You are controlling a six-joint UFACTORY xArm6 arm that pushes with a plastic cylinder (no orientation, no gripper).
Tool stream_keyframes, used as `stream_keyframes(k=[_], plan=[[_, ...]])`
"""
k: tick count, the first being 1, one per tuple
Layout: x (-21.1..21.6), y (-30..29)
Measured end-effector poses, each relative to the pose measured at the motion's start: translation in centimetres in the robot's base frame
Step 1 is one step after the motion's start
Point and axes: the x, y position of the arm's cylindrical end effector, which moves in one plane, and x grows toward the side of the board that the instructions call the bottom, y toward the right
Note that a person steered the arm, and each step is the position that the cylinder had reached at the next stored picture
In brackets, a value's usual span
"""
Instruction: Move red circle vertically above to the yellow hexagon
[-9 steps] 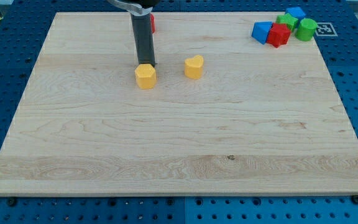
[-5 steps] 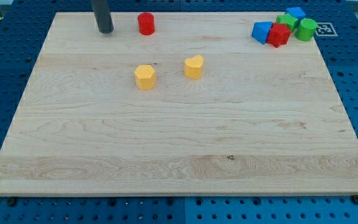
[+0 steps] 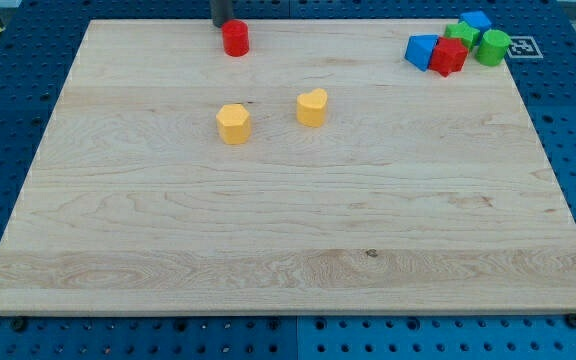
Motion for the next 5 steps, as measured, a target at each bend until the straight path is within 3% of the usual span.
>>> stream_keyframes(k=[4, 5], plan=[[6.3, 2.3], [6.1, 3.0]])
